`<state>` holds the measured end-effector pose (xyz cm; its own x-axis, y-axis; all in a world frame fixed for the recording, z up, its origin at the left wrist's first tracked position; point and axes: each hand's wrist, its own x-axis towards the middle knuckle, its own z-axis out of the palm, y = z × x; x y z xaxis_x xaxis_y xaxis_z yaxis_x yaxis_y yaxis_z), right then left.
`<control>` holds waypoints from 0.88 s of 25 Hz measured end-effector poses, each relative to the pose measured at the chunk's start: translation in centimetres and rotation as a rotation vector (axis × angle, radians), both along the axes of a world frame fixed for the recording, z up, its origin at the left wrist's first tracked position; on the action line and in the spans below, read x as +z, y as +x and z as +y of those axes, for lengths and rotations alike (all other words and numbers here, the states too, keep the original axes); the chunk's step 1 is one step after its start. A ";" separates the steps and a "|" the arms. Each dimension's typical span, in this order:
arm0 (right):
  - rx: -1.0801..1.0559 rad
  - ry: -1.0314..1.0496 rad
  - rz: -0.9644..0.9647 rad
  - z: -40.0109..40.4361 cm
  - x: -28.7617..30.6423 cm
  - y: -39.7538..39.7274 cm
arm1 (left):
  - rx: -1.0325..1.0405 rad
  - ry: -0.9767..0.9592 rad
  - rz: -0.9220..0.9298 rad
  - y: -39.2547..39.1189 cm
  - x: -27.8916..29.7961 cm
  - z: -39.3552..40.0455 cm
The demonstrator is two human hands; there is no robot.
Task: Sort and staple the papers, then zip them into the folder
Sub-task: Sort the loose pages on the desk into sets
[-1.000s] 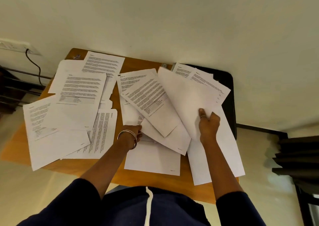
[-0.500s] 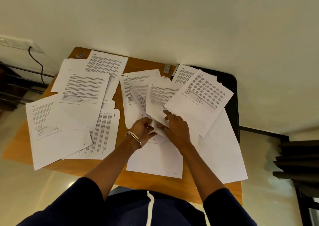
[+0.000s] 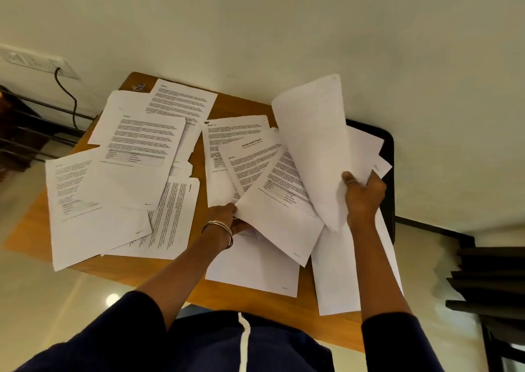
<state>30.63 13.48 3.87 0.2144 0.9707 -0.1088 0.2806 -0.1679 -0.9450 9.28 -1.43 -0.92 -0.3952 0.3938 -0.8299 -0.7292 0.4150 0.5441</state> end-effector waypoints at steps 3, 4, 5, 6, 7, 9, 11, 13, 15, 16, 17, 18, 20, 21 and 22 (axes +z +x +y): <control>-0.022 -0.015 0.023 0.1 -0.7 0.9 | -0.011 -0.016 0.031 0.1 0.0 0.0; -0.013 -0.017 0.016 0.0 -0.7 0.9 | -0.008 -0.022 0.036 0.1 -0.1 0.0; 0.011 -0.006 -0.004 -0.1 -0.7 0.8 | -0.007 -0.026 0.039 0.1 -0.3 0.0; 0.050 0.024 -0.048 -0.4 -0.4 0.5 | -0.003 -0.024 0.039 0.2 -0.4 -0.1; 0.111 0.077 -0.115 -0.9 -0.1 0.1 | 0.007 -0.019 0.036 0.3 -0.3 -0.1; 0.317 0.229 -0.258 -2.2 0.5 -0.9 | 0.041 0.008 0.021 0.5 0.1 0.0; 0.602 0.394 -0.442 -3.5 0.8 -2.1 | 0.075 0.038 -0.008 0.8 0.6 0.3; 0.847 0.555 -0.676 -4.9 -0.1 -3.1 | 0.110 0.067 -0.025 0.9 1.3 0.7; 0.958 0.606 -0.865 -6.3 -1.5 -3.9 | 0.138 0.105 -0.035 1.0 1.9 1.1; 1.023 0.616 -0.969 -7.1 -2.2 -4.3 | 0.153 0.120 -0.045 1.1 2.3 1.3; 1.055 0.603 -1.041 -7.6 -3.1 -4.5 | 0.162 0.138 -0.063 1.3 2.7 1.4; 1.047 0.569 -1.042 -7.7 -3.3 -4.7 | 0.161 0.165 -0.093 1.5 3.1 1.5; 0.927 0.409 -0.855 -6.8 -3.2 -4.5 | 0.121 0.215 -0.152 1.6 3.4 1.6; 0.816 0.317 -0.704 -6.1 -3.1 -4.3 | 0.094 0.212 -0.152 1.3 3.1 1.6; 0.679 0.254 -0.548 -5.3 -2.7 -3.9 | 0.073 0.185 -0.136 1.0 2.7 1.4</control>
<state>26.72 8.15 1.15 -0.4541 0.8878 0.0748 0.6643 0.3934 -0.6356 10.23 -0.04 1.80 -0.3178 0.5181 -0.7941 -0.8255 0.2609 0.5006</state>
